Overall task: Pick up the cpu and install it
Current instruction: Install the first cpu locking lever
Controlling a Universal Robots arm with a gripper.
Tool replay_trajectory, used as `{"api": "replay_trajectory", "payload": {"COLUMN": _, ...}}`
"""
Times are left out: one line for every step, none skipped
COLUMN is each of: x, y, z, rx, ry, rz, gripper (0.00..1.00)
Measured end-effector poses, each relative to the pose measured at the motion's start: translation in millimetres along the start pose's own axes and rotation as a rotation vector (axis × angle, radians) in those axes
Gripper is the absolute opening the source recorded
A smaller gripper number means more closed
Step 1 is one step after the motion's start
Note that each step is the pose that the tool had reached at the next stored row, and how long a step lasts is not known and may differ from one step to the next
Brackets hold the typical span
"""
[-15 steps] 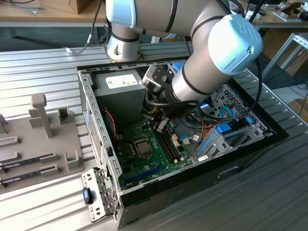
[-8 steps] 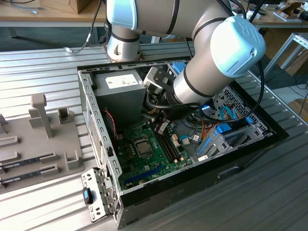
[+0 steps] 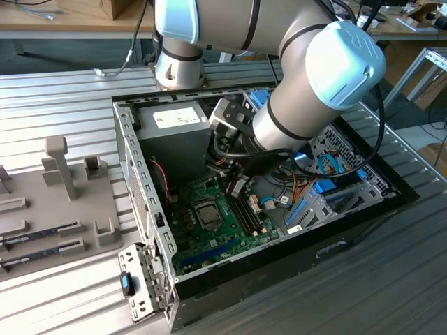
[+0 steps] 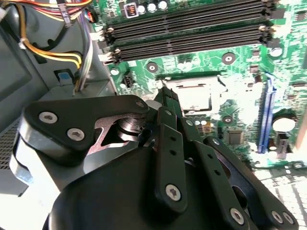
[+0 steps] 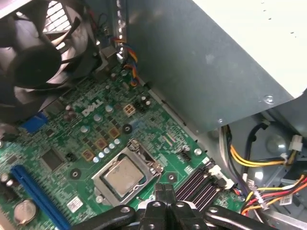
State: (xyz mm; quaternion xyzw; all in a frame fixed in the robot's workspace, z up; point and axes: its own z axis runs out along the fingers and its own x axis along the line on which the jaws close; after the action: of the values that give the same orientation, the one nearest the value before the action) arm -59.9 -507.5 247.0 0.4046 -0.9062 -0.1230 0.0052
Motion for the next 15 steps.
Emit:
{"api": "replay_trajectory", "payload": {"x": 0.0, "y": 0.1, "z": 0.0, "rx": 0.0076, "ry": 0.0120, "rz": -0.009, "gripper": 0.11}}
{"api": "replay_trajectory", "payload": {"x": 0.1, "y": 0.1, "z": 0.0, "rx": 0.0162, "ry": 0.0235, "rz": -0.014, "gripper": 0.11}}
{"api": "replay_trajectory", "payload": {"x": 0.0, "y": 0.1, "z": -0.1, "rx": 0.0235, "ry": 0.0330, "rz": -0.016, "gripper": 0.11}}
{"api": "replay_trajectory", "payload": {"x": -0.2, "y": 0.2, "z": 0.1, "rx": 0.0324, "ry": 0.0445, "rz": -0.017, "gripper": 0.11}}
{"api": "replay_trajectory", "payload": {"x": -0.3, "y": 0.2, "z": 0.1, "rx": 0.0386, "ry": 0.0525, "rz": -0.017, "gripper": 0.11}}
{"api": "replay_trajectory", "payload": {"x": -0.4, "y": 0.1, "z": 0.2, "rx": 0.0464, "ry": 0.0631, "rz": -0.018, "gripper": 0.11}}
{"api": "replay_trajectory", "payload": {"x": -0.5, "y": 0.0, "z": 0.2, "rx": 0.0498, "ry": 0.0682, "rz": -0.018, "gripper": 0.11}}
{"api": "replay_trajectory", "payload": {"x": -0.5, "y": -0.1, "z": 0.3, "rx": 0.0543, "ry": 0.0749, "rz": -0.019, "gripper": 0.11}}
{"api": "replay_trajectory", "payload": {"x": -0.6, "y": -0.2, "z": 0.4, "rx": 0.0591, "ry": 0.0828, "rz": -0.021, "gripper": 0.11}}
{"api": "replay_trajectory", "payload": {"x": -0.6, "y": -0.2, "z": 0.3, "rx": 0.0607, "ry": 0.0853, "rz": -0.022, "gripper": 0.11}}
{"api": "replay_trajectory", "payload": {"x": -0.7, "y": -0.3, "z": 0.3, "rx": 0.0631, "ry": 0.0885, "rz": -0.023, "gripper": 0.11}}
{"api": "replay_trajectory", "payload": {"x": -0.7, "y": -0.2, "z": 0.0, "rx": 0.0642, "ry": 0.0903, "rz": -0.024, "gripper": 0.11}}
{"api": "replay_trajectory", "payload": {"x": -0.9, "y": 0.2, "z": -1.6, "rx": 0.0645, "ry": 0.0909, "rz": -0.026, "gripper": 0.11}}
{"api": "replay_trajectory", "payload": {"x": -1.0, "y": 0.1, "z": -1.5, "rx": 0.0657, "ry": 0.0924, "rz": -0.027, "gripper": 0.11}}
{"api": "replay_trajectory", "payload": {"x": -1.1, "y": 0.0, "z": -1.6, "rx": 0.0682, "ry": 0.0962, "rz": -0.028, "gripper": 0.11}}
